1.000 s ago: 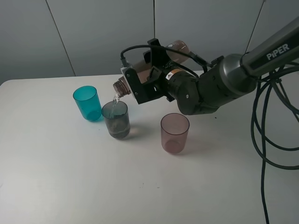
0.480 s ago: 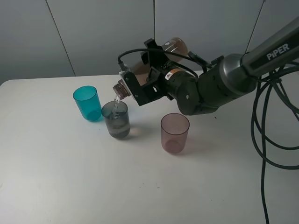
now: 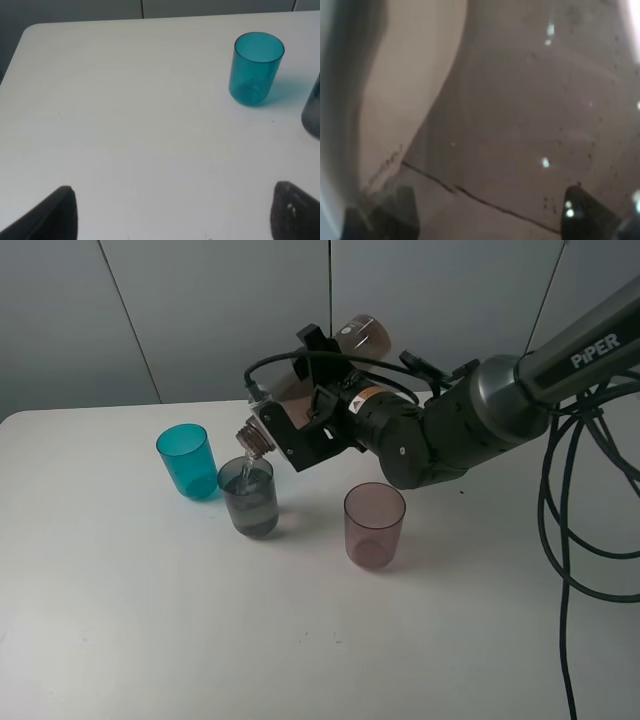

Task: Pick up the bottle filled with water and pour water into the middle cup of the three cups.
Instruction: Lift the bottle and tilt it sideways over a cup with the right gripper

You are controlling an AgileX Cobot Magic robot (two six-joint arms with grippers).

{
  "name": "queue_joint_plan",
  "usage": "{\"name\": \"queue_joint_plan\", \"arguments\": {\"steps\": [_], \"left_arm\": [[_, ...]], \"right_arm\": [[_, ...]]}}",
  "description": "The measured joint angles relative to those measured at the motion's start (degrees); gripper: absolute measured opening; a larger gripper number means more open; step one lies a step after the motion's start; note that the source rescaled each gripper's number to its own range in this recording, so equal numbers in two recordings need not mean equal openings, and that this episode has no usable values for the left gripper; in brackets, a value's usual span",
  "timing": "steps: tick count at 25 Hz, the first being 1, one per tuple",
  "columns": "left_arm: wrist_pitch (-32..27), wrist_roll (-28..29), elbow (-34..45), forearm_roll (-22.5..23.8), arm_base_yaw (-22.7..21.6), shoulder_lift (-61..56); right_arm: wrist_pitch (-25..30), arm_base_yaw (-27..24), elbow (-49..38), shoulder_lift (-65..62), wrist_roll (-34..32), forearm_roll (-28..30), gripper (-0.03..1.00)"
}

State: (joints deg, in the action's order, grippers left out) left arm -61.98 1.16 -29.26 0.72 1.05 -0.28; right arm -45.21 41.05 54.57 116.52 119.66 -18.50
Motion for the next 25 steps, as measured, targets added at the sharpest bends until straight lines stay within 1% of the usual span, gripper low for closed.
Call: {"name": "queue_joint_plan", "arguments": {"steps": [9,14,19,25], "left_arm": [[0.0,0.0,0.0,0.0,0.0,0.0],[0.0,0.0,0.0,0.0,0.0,0.0],[0.0,0.0,0.0,0.0,0.0,0.0],[0.0,0.0,0.0,0.0,0.0,0.0]], "right_arm": [[-2.6,0.0,0.0,0.0,0.0,4.2,0.00],[-5.2,0.0,0.0,0.0,0.1,6.4,0.00],[-6.1,0.0,0.0,0.0,0.1,8.7,0.00],[-6.3,0.0,0.1,0.0,0.1,9.0,0.00]]}}
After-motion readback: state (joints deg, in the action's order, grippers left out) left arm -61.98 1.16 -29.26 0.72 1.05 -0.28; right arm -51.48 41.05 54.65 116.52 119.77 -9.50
